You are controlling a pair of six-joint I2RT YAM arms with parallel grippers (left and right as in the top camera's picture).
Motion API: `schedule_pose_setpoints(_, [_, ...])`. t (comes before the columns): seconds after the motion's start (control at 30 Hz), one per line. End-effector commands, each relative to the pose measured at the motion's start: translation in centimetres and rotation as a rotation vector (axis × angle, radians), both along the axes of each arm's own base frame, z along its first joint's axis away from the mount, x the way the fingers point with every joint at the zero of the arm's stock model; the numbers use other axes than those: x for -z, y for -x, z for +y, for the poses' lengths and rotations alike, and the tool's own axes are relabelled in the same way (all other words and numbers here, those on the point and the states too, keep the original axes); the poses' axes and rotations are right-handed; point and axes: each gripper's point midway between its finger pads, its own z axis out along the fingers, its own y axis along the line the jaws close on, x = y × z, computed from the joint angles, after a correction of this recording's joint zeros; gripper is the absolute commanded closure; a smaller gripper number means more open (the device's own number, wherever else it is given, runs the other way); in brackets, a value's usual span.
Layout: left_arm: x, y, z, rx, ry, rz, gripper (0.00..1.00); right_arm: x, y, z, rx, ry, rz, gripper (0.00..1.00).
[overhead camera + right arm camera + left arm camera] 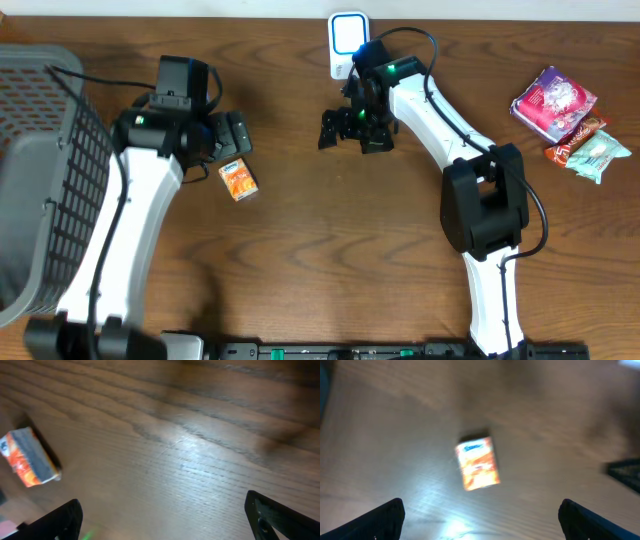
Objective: Scan the item barcode
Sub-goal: 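Move the right gripper to the orange Kleenex box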
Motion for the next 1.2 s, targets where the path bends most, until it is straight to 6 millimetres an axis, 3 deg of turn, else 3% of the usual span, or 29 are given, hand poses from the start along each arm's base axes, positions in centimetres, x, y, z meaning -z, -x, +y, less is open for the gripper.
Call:
schedule_pose_setpoints(0.0, [4.4,0.6,1.6,-0.053,-0.039,0.149,0.02,-0.8,-0.4,-0.8,-0.012,0.033,-0.043,0.01])
schedule_pose_setpoints(0.17, [8.1,0.4,0.3,-0.071,0.030,0.261,0.02,-0.9,-0.5,-2.6,0.024,0.041,-0.012,0.01])
schedule_pose_setpoints(0.27, [10.7,0.3,-0.7,-0.061,0.074,0.332,0.02,-1.4,-0.1,-4.5,0.014,0.006,0.028,0.01])
schedule_pose_setpoints(0.53, [14.7,-0.4,-2.7,-0.027,0.142,0.401,0.00,-2.8,1.2,-10.4,0.042,0.011,0.115,0.01])
schedule_pose_setpoints(0.7, [15.6,-0.9,-7.3,0.152,0.252,0.383,0.06,-4.7,1.5,-12.8,0.063,0.005,0.106,0.01])
schedule_pose_setpoints(0.9, [16.3,-0.3,-12.6,0.293,0.236,0.359,0.38,-7.8,1.2,-14.3,0.100,-0.007,0.029,0.01])
schedule_pose_setpoints(1.0, [16.2,0.2,-15.7,0.378,0.230,0.329,0.39,-9.3,1.2,-14.6,0.108,-0.012,-0.011,0.01])
schedule_pose_setpoints(1.07, [16.0,0.6,-17.8,0.436,0.226,0.306,0.33,-10.1,1.2,-14.7,0.111,-0.015,-0.034,0.01])
schedule_pose_setpoints(1.17, [14.7,0.5,-19.7,0.489,0.229,0.278,0.32,-10.6,1.2,-14.7,0.112,-0.016,-0.047,0.01])
